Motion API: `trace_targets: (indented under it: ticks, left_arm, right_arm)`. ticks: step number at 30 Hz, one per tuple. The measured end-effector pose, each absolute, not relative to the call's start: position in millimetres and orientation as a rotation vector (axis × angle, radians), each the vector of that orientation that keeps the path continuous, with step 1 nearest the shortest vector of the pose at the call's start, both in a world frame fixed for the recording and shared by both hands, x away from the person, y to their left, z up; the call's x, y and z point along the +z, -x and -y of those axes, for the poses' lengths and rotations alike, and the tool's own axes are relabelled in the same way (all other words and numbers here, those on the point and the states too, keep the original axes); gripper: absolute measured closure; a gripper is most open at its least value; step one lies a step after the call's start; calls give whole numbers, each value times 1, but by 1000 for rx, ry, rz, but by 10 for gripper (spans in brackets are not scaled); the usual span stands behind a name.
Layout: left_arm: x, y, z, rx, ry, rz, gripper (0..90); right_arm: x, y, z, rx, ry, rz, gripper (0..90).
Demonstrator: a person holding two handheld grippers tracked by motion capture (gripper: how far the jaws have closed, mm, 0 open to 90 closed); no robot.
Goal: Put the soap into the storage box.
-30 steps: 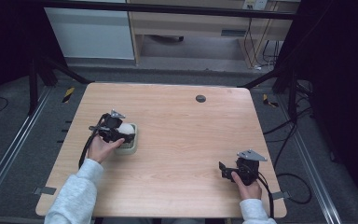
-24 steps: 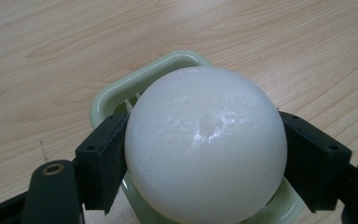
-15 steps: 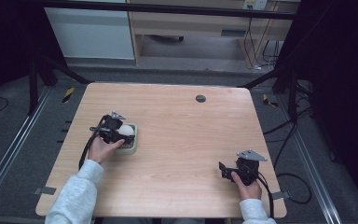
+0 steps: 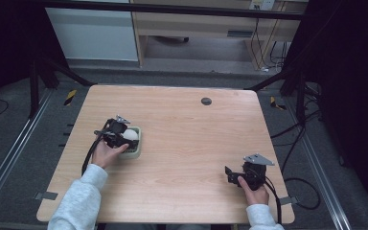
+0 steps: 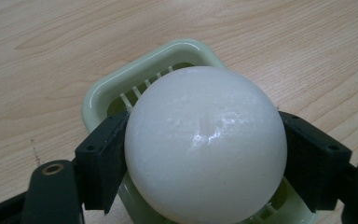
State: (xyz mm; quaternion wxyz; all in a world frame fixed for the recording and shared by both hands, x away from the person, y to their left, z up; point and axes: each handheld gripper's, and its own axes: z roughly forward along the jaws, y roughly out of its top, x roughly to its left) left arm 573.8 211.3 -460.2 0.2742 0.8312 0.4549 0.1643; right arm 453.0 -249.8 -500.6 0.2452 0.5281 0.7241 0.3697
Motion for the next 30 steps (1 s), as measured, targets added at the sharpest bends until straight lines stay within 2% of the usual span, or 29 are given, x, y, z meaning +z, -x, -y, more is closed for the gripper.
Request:
trace_targets:
  ticks: [14,20,30]
  left_arm:
    - [-465,-569,-213,435,-2222,-1216,221]
    - [-448,-561,-219,472,-2147,-1189,184]
    - [-430,-536,-232,508,-2065,-1174,174]
  right_arm:
    - [-501,-453,250,1007,-1437,-1979,44]
    - [-501,-453,250,1009,-1436,-1980,44]
    - [-501,-453,251,1015,-1441,-1972,44]
